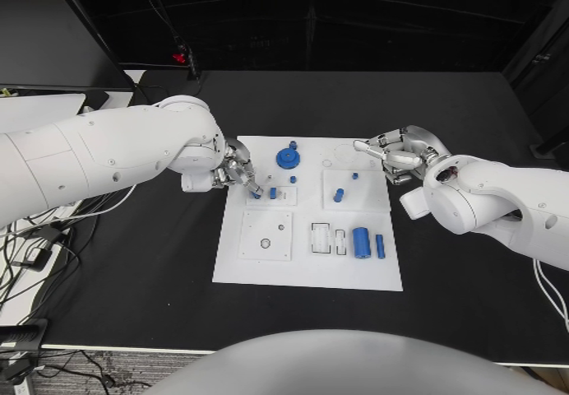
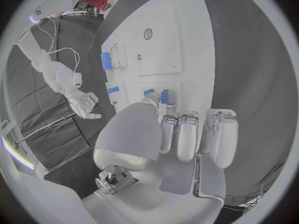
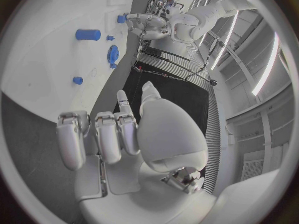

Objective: Assemble the parts on the task board

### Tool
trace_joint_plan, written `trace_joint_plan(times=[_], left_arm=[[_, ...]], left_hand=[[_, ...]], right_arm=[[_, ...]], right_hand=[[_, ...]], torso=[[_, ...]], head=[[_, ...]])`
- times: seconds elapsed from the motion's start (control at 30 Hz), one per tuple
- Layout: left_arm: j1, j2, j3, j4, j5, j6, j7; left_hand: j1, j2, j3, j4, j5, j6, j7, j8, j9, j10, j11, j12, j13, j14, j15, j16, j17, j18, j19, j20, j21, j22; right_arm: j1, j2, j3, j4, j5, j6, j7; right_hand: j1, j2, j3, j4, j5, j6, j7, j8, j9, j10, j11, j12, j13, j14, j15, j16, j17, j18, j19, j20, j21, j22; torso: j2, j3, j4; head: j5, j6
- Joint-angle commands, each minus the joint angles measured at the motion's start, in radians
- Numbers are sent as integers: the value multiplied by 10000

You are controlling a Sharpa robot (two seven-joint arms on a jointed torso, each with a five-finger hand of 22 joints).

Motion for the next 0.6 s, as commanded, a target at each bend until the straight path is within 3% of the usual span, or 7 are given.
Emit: trace_joint_plan(times=[0.03,0.6], left_arm=[[-39,-9,-39,-31,-100,152,-284],[-39,-32,-39,-43,-101,409,-567]], left_hand=[[282,145,78,0,73,-11,-34,38,-98,1047,-66,-62,2593,1047,-49,8,2634,-62,1061,-77,32,2635],[447,96,197,-18,180,-28,-14,73,-80,1047,-53,-62,2593,1047,-45,8,2634,-62,1061,-73,32,2635]], right_arm=[[14,5,5,8,22,42,65],[14,3,5,14,22,46,65]], right_hand=[[-17,94,-77,-4,44,-12,-44,41,14,1042,-55,25,2632,1057,-45,24,2635,-72,1074,-44,34,2635],[-10,103,-89,-4,47,-9,-47,52,16,1042,-57,25,2632,1057,-47,24,2635,-72,1074,-46,34,2635]], torso=[[1,-2,2],[1,-1,6]], head=[[-9,0],[-9,0]])
